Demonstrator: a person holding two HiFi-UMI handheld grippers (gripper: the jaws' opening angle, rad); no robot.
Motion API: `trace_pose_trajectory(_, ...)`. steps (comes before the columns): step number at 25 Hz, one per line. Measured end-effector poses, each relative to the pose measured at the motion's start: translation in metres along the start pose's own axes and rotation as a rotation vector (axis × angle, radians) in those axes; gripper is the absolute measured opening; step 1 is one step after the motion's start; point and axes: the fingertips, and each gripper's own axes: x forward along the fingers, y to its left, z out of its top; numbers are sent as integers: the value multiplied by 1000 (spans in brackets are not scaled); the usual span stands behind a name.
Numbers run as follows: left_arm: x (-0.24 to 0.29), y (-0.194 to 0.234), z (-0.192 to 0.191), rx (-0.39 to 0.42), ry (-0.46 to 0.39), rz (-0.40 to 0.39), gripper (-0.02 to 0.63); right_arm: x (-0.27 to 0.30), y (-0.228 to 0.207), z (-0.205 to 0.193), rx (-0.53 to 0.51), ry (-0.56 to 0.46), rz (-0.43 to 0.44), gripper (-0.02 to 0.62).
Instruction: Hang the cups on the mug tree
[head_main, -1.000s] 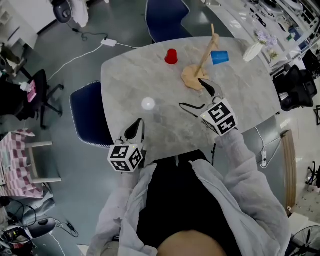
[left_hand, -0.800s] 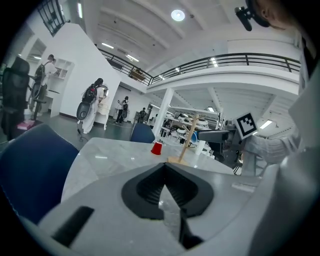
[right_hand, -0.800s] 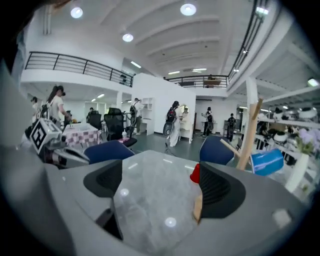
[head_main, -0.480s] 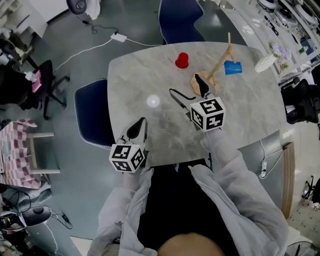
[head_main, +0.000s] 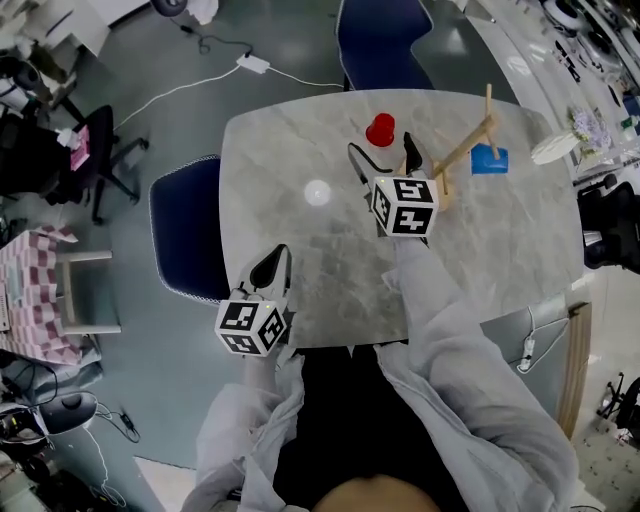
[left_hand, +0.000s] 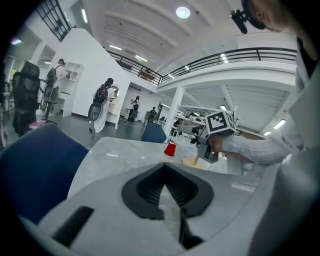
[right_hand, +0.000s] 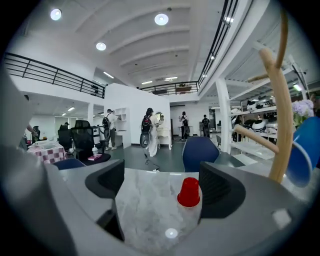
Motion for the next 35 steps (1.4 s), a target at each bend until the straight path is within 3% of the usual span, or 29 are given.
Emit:
trace_pose_trajectory(11,21,18,-4,-33,14,55,3,63,-52,-45,67,42,-110,431)
trace_pose_trajectory(21,12,32,-28,-42,60,121,3,116,-85,-79,42,117,-160,414)
trace_pose_trajectory(28,9,32,-36,-40,78,135,3,129,-92,-97,58,155,-150,361)
trace_pose_trajectory(30,8,30,-37,-40,79,137,3,131,-93,-97,42,166,-147,246)
trace_pose_trajectory(31,7,30,-37,-40,79,137,3,131,-93,-97,38,171,-148,233)
trace_pose_trajectory(35,2,26,-37,-43,72,141,3,122,-83,-92,-7,169,-135,232)
